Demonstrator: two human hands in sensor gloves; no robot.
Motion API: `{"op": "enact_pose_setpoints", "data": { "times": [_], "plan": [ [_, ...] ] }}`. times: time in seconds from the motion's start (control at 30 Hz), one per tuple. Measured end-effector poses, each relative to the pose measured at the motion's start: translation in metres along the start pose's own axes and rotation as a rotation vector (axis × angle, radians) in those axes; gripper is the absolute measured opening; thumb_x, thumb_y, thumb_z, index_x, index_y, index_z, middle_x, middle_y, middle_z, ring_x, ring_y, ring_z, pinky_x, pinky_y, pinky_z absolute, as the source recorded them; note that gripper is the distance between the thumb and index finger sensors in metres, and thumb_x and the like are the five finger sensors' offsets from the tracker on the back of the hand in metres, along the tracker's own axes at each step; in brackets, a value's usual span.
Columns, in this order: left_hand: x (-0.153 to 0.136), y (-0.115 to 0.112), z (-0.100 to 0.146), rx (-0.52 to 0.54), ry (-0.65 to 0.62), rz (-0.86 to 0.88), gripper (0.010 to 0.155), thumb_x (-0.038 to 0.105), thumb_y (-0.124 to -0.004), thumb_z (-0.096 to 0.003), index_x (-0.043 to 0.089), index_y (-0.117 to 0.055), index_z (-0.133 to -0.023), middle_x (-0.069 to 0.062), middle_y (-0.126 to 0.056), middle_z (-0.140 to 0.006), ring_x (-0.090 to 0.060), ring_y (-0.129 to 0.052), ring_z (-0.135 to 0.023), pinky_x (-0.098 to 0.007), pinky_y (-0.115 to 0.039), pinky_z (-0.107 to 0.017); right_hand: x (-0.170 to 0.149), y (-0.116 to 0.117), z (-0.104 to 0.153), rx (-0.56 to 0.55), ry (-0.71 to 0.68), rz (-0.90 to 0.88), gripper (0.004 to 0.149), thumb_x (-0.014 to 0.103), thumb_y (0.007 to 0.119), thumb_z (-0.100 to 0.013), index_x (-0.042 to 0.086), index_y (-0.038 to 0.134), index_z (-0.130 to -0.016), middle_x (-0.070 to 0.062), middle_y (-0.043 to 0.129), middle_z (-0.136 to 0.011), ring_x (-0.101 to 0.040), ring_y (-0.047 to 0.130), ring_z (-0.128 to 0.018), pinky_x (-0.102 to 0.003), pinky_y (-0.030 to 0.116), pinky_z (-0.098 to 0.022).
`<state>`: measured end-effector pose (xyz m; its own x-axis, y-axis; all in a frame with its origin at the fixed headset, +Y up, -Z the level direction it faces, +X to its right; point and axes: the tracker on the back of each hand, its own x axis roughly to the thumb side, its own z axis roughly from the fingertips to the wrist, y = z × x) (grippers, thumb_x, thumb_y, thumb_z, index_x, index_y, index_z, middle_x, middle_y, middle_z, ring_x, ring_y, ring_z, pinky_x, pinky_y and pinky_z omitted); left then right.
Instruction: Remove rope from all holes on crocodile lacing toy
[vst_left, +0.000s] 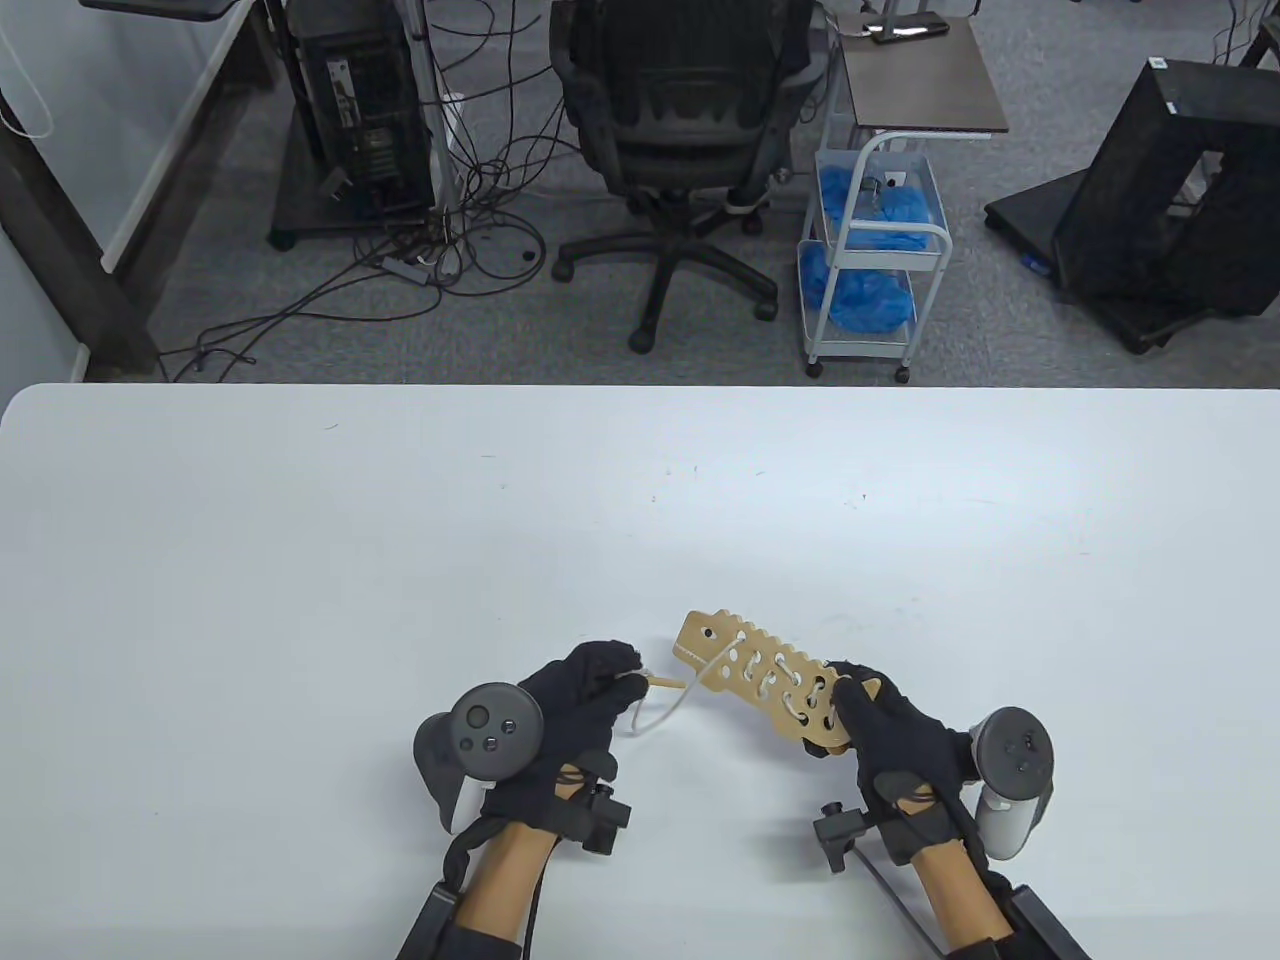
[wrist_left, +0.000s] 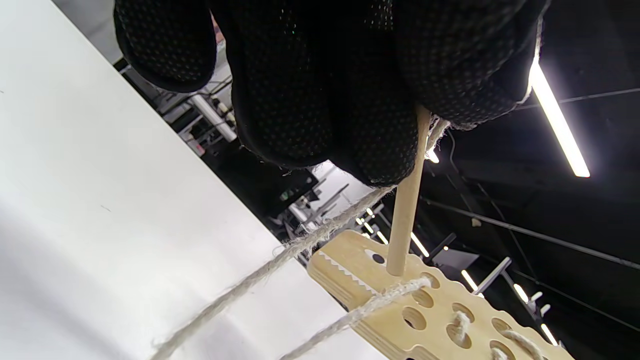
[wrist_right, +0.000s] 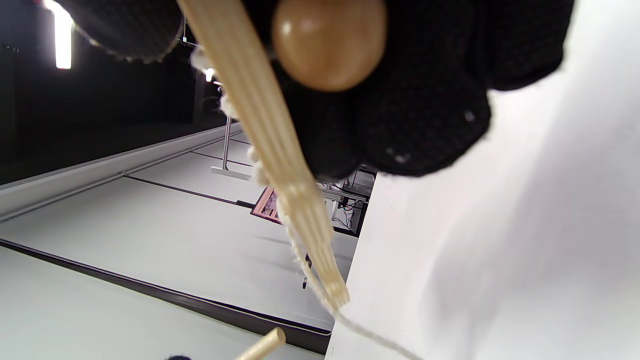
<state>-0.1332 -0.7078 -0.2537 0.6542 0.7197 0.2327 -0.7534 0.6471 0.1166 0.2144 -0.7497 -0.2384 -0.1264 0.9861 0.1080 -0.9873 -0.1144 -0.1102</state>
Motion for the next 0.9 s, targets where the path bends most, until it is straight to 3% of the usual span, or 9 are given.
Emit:
{"op": "enact_pose_setpoints", "data": {
  "times": [0.9],
  "plan": [
    [0.01,0.0,0.003,0.009,-0.042,-0.045,0.037,0.049,-0.088,-0.0399,0.041,-0.089,-0.077,0.01,-0.107,-0.067,-0.014,-0.102,-0.061,-0.052,-0.079,-0.061,0.004,0.014,0.0,0.137,-0.039,0.04,0.051,0.04,0.077,-0.045,0.002,0.082,-0.078,-0.022,0.1,-0.054,-0.041,0.1,-0.038,-0.064,0.075,-0.04]
  ]
}}
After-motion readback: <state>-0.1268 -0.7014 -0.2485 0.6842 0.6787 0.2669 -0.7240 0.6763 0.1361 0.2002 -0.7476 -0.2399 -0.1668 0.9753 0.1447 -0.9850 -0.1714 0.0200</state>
